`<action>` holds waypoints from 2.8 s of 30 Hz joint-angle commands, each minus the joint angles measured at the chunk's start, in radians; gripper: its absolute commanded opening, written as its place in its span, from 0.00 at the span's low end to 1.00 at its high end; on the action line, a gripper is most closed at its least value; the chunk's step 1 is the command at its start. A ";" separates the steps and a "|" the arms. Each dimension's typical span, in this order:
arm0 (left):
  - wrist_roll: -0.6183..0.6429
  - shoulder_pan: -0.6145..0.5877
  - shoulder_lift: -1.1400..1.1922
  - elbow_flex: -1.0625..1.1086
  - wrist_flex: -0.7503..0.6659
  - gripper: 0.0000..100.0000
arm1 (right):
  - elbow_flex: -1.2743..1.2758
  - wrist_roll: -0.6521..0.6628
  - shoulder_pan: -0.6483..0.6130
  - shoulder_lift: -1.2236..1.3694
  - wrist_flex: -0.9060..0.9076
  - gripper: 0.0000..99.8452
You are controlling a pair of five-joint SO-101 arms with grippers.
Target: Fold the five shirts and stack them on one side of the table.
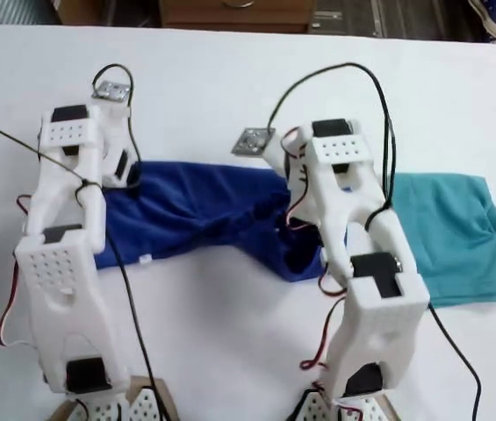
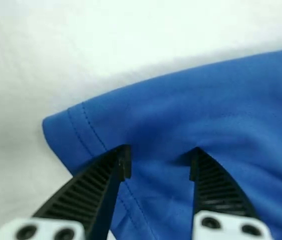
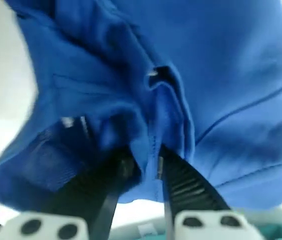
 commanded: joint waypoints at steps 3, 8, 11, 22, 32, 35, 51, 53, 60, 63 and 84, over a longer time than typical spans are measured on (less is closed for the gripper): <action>0.000 0.008 0.008 -0.016 -0.035 0.21 | -0.011 0.006 0.018 0.019 -0.041 0.07; 0.000 0.008 0.008 -0.016 -0.035 0.21 | -0.066 0.006 0.018 0.019 -0.041 0.04; 0.000 0.008 0.008 -0.016 -0.035 0.21 | -0.152 0.006 0.019 0.024 -0.012 0.04; 0.000 0.008 0.008 -0.016 -0.035 0.21 | -0.284 0.006 0.018 0.031 -0.022 0.04; 0.000 0.008 0.008 -0.015 -0.035 0.21 | -0.304 0.005 0.021 0.142 -0.061 0.20; 0.000 0.008 0.008 -0.015 -0.035 0.21 | -0.365 0.000 0.022 0.170 -0.062 0.19; 0.000 0.008 0.008 -0.015 -0.035 0.21 | -0.572 -0.002 0.018 0.099 0.154 0.16; 0.000 0.008 0.008 -0.015 -0.034 0.21 | -0.572 -0.002 0.021 0.099 0.154 0.16; 0.000 0.008 0.008 -0.015 -0.034 0.21 | -0.548 -0.002 0.021 0.050 0.229 0.08; 0.000 0.008 0.008 -0.016 -0.035 0.21 | -0.502 -0.003 0.021 -0.019 0.228 0.03; 0.000 0.008 0.008 -0.016 -0.035 0.21 | 0.594 -0.003 -0.127 -0.690 -0.067 0.02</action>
